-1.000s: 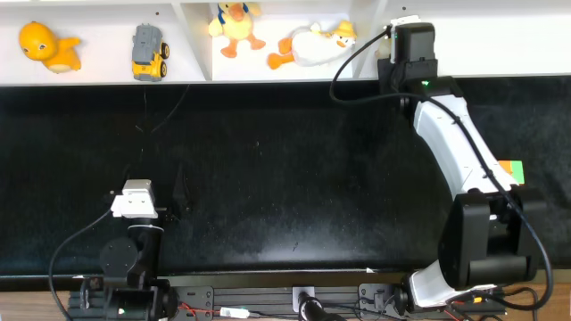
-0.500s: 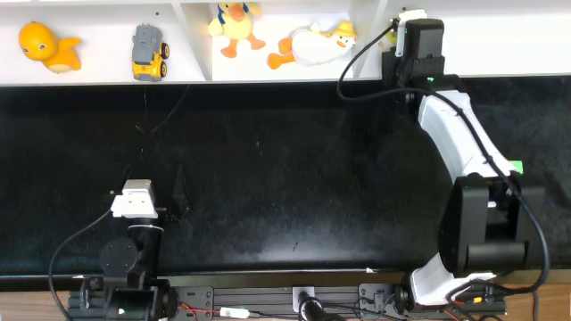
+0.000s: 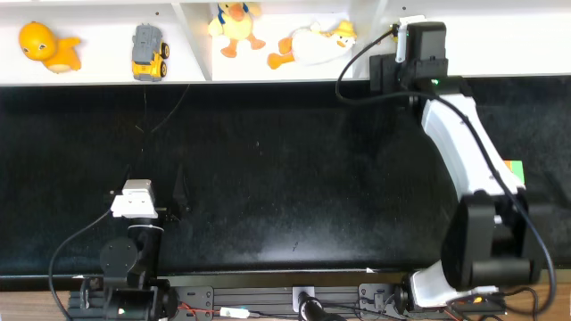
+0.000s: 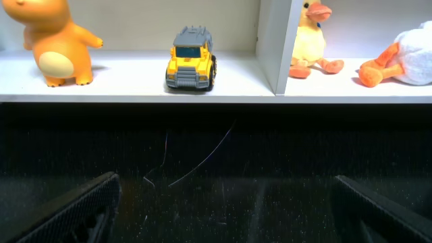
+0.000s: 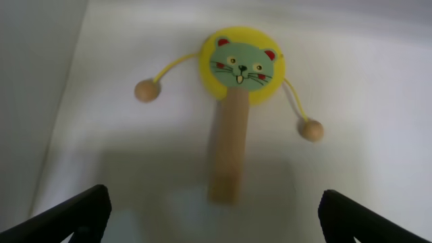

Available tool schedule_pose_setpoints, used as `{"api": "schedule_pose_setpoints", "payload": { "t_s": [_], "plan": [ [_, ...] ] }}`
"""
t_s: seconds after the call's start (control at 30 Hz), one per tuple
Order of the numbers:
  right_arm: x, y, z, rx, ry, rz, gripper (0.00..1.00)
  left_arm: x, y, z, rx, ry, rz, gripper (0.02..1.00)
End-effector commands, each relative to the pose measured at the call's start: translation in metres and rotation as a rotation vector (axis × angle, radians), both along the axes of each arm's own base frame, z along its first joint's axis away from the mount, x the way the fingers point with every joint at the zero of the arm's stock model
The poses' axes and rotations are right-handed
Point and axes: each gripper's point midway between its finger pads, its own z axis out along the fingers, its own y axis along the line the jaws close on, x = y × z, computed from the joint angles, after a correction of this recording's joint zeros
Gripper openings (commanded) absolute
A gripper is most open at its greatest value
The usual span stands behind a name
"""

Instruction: Store Toys

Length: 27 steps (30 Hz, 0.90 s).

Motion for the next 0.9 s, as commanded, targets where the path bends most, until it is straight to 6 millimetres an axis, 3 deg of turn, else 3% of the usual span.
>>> {"api": "schedule_pose_setpoints", "payload": {
  "t_s": [0.03,0.3,0.5,0.63,0.9],
  "plan": [
    [-0.034,-0.009,0.024,-0.029,-0.038,-0.033,0.996,0.0,-0.002,0.0,-0.022,-0.005,-0.007,0.996],
    [-0.134,-0.017,0.01,-0.038,0.04,-0.038,0.996,0.0,-0.002,0.0,-0.022,-0.005,-0.007,0.996],
    [-0.191,-0.021,0.02,-0.042,0.093,-0.038,0.996,0.0,-0.002,0.0,-0.022,-0.005,-0.007,0.996],
    [-0.203,-0.021,0.03,-0.041,0.072,-0.038,0.996,0.0,-0.002,0.0,-0.022,-0.005,-0.007,0.996],
    [-0.204,-0.021,0.034,-0.04,0.055,-0.038,0.993,0.0,-0.002,0.0,-0.022,-0.005,-0.007,0.996]
  ]
}}
